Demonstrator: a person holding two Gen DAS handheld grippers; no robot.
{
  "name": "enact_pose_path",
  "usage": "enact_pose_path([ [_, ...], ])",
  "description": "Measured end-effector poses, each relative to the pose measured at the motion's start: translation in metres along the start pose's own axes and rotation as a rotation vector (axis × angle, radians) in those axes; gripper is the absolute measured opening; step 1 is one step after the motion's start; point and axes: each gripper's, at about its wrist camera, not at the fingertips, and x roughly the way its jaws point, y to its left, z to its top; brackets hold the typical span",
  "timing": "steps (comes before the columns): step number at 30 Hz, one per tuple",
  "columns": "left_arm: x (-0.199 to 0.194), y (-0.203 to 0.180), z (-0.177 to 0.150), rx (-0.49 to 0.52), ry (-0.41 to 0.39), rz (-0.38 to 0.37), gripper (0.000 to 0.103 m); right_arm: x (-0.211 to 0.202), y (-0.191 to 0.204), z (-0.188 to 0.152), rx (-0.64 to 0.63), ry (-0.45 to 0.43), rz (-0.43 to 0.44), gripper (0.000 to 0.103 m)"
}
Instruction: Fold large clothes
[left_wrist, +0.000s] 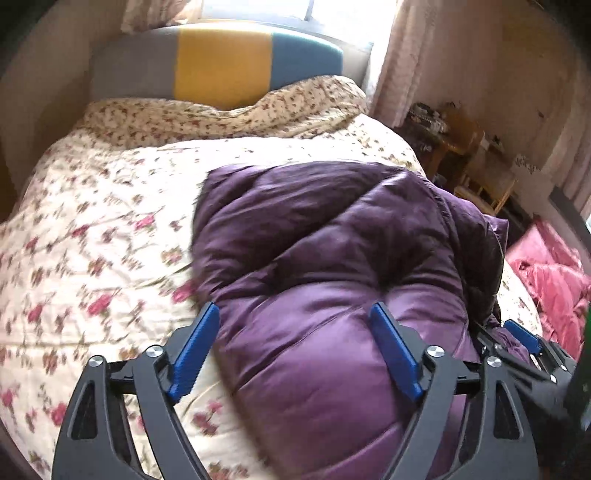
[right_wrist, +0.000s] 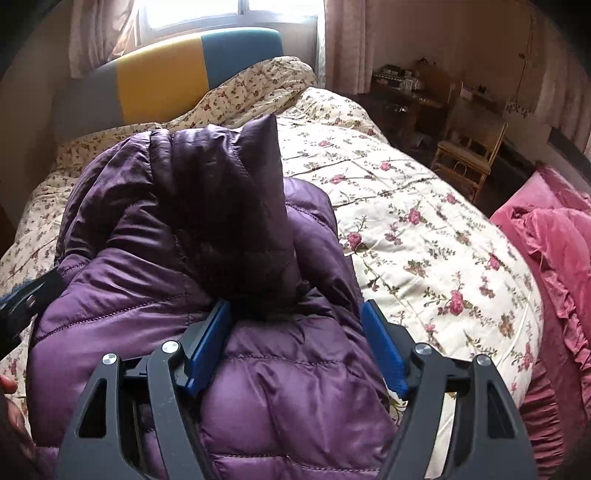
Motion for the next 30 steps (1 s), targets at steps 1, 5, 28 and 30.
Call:
enact_pose_path([
  [1,-0.002,0.007,-0.003,-0.022,0.002,-0.011,0.087,0.001,-0.001,-0.001,0.004,0.004,0.008,0.072],
  [5,0.002,0.038,-0.019,-0.168,0.064,-0.133,0.087,0.008,-0.006,-0.002,0.030,0.023,0.048,0.069],
  [28,-0.036,0.034,-0.018,-0.180,0.038,-0.407,0.050,-0.012,0.026,-0.013,0.008,0.022,0.279,0.023],
  [30,-0.052,0.044,-0.021,-0.184,0.018,-0.394,0.050,-0.019,0.044,-0.015,-0.009,0.028,0.311,0.022],
])
